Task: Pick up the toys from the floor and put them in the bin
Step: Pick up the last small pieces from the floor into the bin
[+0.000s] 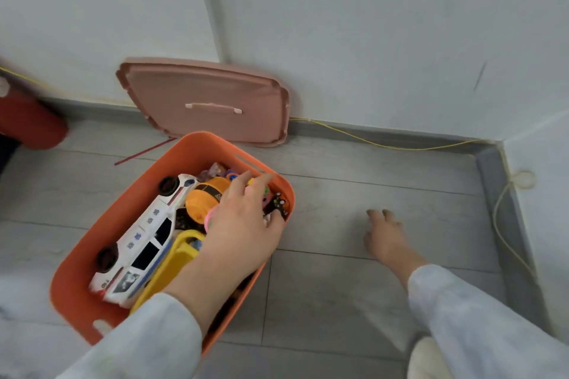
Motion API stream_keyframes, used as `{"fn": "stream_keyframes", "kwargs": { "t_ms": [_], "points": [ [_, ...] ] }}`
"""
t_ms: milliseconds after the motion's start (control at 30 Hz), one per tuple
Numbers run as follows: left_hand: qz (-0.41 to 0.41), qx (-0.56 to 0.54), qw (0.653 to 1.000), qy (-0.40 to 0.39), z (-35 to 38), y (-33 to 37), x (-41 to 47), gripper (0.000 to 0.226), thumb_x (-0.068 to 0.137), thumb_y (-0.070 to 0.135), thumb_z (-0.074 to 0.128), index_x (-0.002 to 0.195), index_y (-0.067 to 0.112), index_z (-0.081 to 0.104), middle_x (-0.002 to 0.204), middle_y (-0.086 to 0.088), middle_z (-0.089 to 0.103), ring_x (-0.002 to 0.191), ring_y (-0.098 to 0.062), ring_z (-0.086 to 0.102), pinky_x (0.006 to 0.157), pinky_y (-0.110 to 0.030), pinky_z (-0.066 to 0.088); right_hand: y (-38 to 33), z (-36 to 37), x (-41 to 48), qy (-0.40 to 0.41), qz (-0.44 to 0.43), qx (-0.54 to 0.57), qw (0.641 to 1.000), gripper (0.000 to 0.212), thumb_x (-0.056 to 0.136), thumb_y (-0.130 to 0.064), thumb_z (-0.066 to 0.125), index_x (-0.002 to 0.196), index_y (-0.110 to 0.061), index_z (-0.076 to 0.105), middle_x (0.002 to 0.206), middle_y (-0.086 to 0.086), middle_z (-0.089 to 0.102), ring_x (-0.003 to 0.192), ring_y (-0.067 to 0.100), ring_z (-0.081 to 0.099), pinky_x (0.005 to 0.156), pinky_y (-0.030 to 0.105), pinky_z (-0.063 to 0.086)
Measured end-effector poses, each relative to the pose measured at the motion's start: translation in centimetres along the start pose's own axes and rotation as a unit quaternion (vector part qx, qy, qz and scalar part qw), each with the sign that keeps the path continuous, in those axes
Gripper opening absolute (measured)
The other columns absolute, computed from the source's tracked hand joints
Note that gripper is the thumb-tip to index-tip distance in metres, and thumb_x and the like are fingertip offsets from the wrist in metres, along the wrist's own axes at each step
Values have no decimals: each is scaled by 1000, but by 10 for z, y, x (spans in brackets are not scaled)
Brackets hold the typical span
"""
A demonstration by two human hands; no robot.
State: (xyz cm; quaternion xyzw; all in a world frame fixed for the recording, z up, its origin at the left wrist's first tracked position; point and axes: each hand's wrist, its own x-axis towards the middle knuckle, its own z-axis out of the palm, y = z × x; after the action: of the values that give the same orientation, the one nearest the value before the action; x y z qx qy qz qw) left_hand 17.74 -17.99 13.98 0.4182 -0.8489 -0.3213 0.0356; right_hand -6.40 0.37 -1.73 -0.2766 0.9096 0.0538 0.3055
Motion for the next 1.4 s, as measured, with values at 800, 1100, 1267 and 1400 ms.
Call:
{"fn": "stream_keyframes", "kwargs": {
  "t_ms": [800,1100,1267,1400],
  "points": [
    [-83,61,995,5,-30,-20,-29,68,83,40,57,147,31,36,153,-9,35,141,-32,30,112,-53,34,-142,-91,-77,118,-331,311,883,24,80,-4,71,94,-23,69,82,-10,65,73,0,59,64,8,40],
    [-95,51,991,80,-83,-47,-35,72,89,43,61,151,31,27,155,-8,30,144,-29,25,114,-48,34,-237,-149,-40,242,-377,110,887,43,89,-22,63,131,-17,59,132,5,54,122,18,49,104,22,32],
    [-106,35,991,74,-94,-54,-49,76,91,48,57,154,32,17,158,-5,25,146,-27,22,114,-48,35,-289,-162,1,207,-300,2,931,79,84,-34,65,153,-18,29,156,12,31,144,34,27,117,47,30],
    [-97,55,991,67,-99,-57,-60,82,91,55,53,155,33,6,161,-5,19,148,-27,18,114,-48,35,-297,-164,13,235,-251,-75,936,87,80,-39,71,151,-26,24,145,14,33,133,39,32,102,52,42]
  ]
}}
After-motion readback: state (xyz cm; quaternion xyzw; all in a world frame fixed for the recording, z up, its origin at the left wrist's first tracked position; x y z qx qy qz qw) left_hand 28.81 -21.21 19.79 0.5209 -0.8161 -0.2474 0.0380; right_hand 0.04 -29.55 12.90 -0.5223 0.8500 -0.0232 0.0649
